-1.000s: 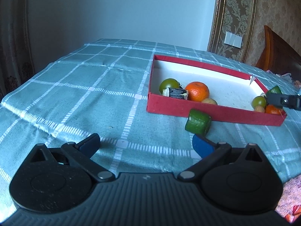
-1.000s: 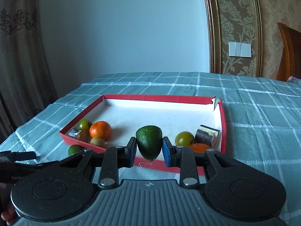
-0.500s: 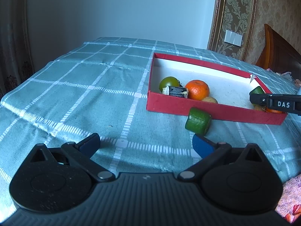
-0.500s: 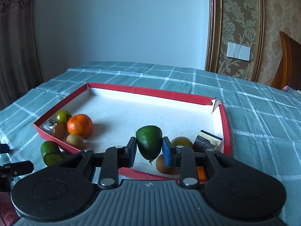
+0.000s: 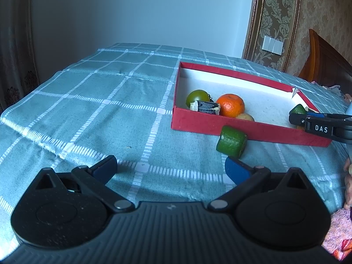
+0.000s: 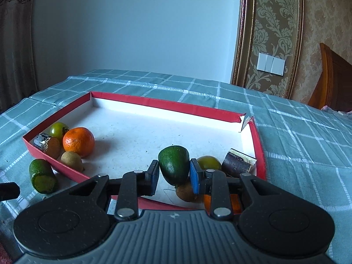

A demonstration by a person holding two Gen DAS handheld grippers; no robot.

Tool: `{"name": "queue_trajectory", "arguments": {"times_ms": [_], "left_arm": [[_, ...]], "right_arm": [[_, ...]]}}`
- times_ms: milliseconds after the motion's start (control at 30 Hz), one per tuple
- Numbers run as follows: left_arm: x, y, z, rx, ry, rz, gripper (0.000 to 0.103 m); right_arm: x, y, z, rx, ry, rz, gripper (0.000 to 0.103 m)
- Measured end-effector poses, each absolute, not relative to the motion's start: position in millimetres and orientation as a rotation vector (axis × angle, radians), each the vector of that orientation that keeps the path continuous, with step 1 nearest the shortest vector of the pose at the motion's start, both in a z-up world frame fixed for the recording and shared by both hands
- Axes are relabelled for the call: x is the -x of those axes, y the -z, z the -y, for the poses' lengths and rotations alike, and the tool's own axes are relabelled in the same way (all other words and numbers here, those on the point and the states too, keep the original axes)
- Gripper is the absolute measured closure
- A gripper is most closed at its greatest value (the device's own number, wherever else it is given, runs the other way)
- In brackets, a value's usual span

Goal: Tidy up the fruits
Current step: 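Carry the cucumber piece into the red tray and open the right gripper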

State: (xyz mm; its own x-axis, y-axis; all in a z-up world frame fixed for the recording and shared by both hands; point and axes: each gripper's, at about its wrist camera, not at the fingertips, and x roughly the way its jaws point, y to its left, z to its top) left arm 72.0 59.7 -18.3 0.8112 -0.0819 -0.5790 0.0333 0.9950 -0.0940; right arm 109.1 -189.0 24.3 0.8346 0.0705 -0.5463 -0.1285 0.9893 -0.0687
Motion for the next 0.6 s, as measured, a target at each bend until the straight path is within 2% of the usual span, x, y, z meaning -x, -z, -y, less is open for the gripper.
{"name": "queue_trajectory", "arguments": {"times_ms": [167,233,300,367,600], "left_arm": [[-72,18,-60,0.081,0.06,-0.622,0.0],[-72,18,-60,0.082,0.058,-0.622,0.0],[-72,18,-60,0.081,0.057,-0.623,0.0],[-72,19,-59,0.081,0.057,-0.624,0.0],[-73,19,-59,0.075,0.052,-0.63,0.0]], "right_arm": [[-107,-28,190,0.098,-0.101,-0.587,0.073],[-106,-29,192,0.085,-0.108,-0.589,0.064],[-104,-30,192,0.083,-0.112,-0.594,0.049],[-100,-31,191,0.09,-0.105,-0.585,0.043],[-78,-41,199,0.053,-0.115,-0.55,0.043]]}}
